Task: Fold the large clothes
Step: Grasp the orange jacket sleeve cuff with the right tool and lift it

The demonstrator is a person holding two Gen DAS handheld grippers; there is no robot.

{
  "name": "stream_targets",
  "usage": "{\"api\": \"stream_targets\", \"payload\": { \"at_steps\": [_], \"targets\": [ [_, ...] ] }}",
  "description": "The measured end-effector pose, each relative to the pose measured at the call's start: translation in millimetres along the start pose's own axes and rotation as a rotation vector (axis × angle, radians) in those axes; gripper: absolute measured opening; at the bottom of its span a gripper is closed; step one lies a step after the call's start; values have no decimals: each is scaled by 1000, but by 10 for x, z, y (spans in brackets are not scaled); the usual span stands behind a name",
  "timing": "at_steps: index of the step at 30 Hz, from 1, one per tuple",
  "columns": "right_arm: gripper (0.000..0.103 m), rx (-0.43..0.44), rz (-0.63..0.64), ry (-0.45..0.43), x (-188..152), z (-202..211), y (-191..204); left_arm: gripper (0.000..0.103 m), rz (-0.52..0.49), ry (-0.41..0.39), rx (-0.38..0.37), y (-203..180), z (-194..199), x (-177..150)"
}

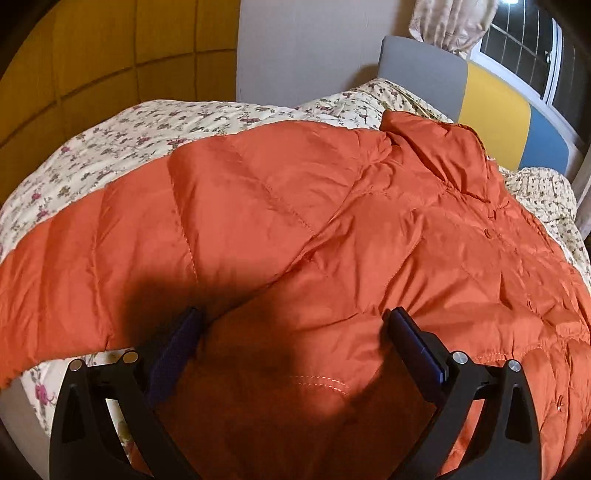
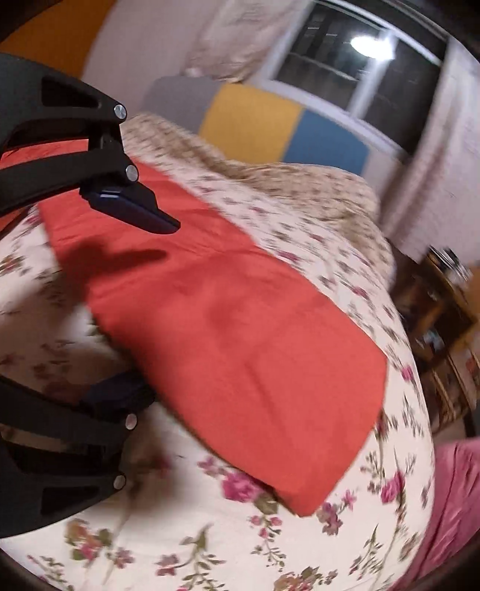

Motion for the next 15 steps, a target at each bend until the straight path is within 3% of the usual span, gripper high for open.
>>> {"api": "stream_targets", "payload": {
  "at_steps": [2, 4, 6, 9, 15],
  "targets": [
    [69, 13, -45, -29, 119, -18, -2, 100, -5, 5, 5, -13, -9, -24],
    [61, 0, -61, -51, 167, -9, -8, 100, -21, 21, 20, -41, -42, -34],
    [31, -34, -78, -72, 231, -48, -21, 100, -32, 31, 31, -60, -59, -37],
    [15, -52, -83, -65, 264, -87, -16, 100, -41, 39, 38, -72, -81, -38],
    [11, -4, 277, -170, -134, 200, 636, 100, -22, 27, 16, -49, -92, -53]
  ]
}}
Point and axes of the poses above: each gripper's, at about its wrist camera, not at the fingertips, and z roughly against the way its jaws point, y to its left, x to its top, the point moved 5 cm from there along -z, roughly the way its jaws point, and after that the axes turned 15 degrees about -z, right-handed, at the moved point
